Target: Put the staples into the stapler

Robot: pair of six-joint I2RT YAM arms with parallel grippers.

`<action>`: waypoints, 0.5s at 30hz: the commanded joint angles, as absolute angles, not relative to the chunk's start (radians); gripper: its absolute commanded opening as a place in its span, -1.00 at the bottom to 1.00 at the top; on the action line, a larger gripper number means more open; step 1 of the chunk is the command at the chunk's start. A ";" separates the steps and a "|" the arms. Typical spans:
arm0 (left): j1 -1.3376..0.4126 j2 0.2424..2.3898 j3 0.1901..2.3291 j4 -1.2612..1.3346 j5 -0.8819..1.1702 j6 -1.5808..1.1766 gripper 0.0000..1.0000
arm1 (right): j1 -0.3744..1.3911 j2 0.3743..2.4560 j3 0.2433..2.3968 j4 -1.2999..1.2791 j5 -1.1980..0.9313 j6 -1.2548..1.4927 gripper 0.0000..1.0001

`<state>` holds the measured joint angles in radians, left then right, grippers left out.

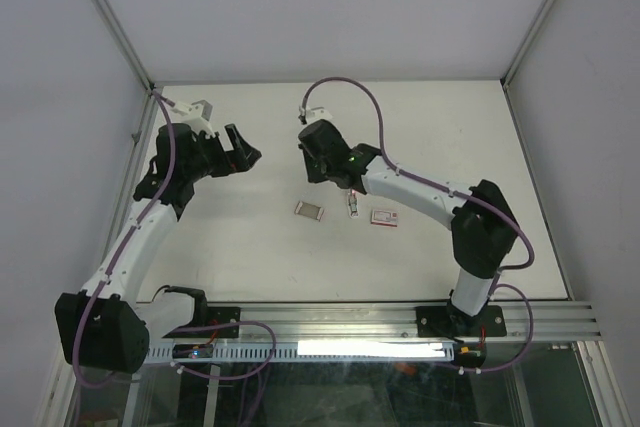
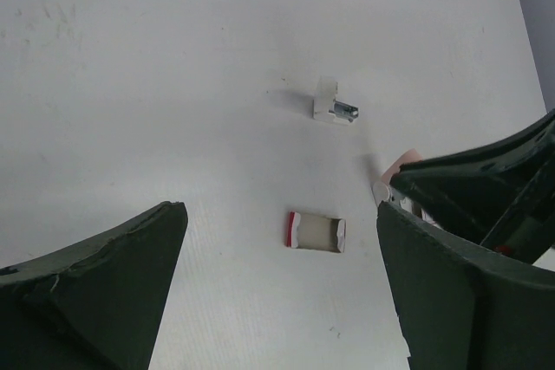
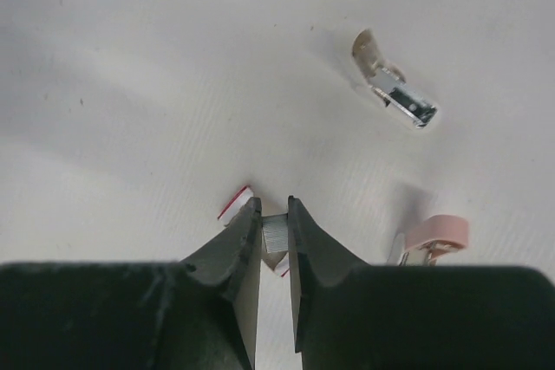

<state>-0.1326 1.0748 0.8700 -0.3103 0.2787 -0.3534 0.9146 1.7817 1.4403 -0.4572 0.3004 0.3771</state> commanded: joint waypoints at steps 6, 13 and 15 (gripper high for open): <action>-0.288 1.217 0.916 -0.140 0.329 -0.515 0.91 | 0.695 1.715 1.373 -0.305 0.161 0.271 -0.65; -0.469 1.419 0.936 0.077 0.282 -0.660 0.89 | 0.590 1.663 1.306 -0.262 0.109 0.267 -0.66; -0.503 1.502 0.951 0.126 0.280 -0.688 0.89 | 0.572 1.640 1.277 -0.251 0.101 0.274 -0.66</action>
<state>-0.4587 1.4086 0.8978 -0.0555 0.2897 -0.5789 0.5980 1.7451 1.3048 -0.3325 0.1440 0.2855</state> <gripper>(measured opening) 0.946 0.179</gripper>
